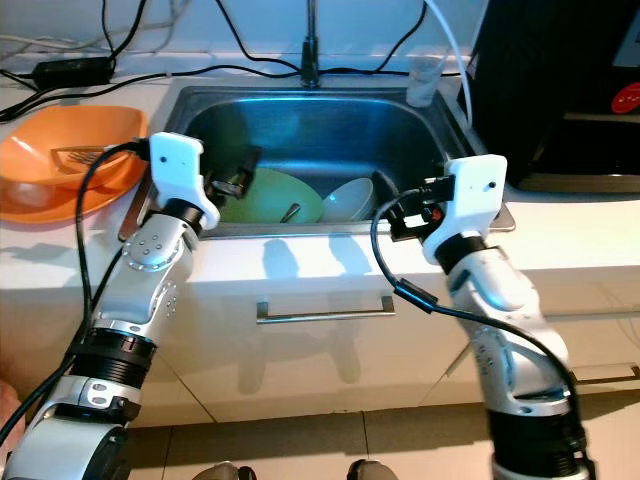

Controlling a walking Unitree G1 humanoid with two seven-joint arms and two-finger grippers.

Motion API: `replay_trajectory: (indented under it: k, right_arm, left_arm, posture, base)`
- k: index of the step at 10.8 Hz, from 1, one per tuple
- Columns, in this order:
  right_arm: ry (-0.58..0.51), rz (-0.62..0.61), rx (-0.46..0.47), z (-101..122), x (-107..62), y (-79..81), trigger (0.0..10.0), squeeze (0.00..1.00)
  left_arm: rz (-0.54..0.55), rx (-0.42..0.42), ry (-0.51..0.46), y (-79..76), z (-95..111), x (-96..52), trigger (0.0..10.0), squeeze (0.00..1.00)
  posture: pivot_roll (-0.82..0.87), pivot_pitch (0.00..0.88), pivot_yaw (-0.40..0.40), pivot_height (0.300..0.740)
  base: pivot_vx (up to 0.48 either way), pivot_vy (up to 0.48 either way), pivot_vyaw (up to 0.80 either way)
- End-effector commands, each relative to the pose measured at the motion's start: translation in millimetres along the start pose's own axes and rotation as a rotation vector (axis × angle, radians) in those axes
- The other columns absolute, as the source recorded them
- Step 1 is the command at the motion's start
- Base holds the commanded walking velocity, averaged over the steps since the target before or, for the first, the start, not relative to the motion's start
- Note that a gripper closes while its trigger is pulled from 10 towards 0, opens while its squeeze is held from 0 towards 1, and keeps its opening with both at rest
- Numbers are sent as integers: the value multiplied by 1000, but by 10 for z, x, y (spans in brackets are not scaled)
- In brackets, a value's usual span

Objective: Kitchen organization

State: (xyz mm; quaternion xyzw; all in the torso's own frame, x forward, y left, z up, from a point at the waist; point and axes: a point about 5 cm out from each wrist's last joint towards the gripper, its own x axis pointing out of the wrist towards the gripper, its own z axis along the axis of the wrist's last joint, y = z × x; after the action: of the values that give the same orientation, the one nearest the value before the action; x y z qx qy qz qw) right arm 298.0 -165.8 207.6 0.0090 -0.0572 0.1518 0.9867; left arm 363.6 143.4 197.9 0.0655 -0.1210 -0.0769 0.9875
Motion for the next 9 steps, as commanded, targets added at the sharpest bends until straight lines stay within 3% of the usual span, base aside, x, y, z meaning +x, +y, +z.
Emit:
replay_trajectory:
  k: [1,5,7,9]
  right_arm:
    - [-5,19,-25,24,26,-14,10000,663]
    - [-31,73,26,14,81,172,10000,604]
    - [-53,81,103,38,120,292,10000,569]
    - [-39,139,201,34,143,395,10000,553]
  left_arm:
    - [61,37,-7,105,27,26,10000,0]
    - [150,139,-25,234,66,24,10000,0]
    - [126,182,-44,164,83,-11,10000,0]
    - [171,279,-46,228,95,-26,10000,0]
  posture:
    - [-91,75,10,740]
    - [-90,80,-10,740]
    - [-88,85,-11,740]
    - [-88,89,-17,740]
  base:
    - [0,0,0]
    - [0,0,0]
    - [0,0,0]
    - [0,0,0]
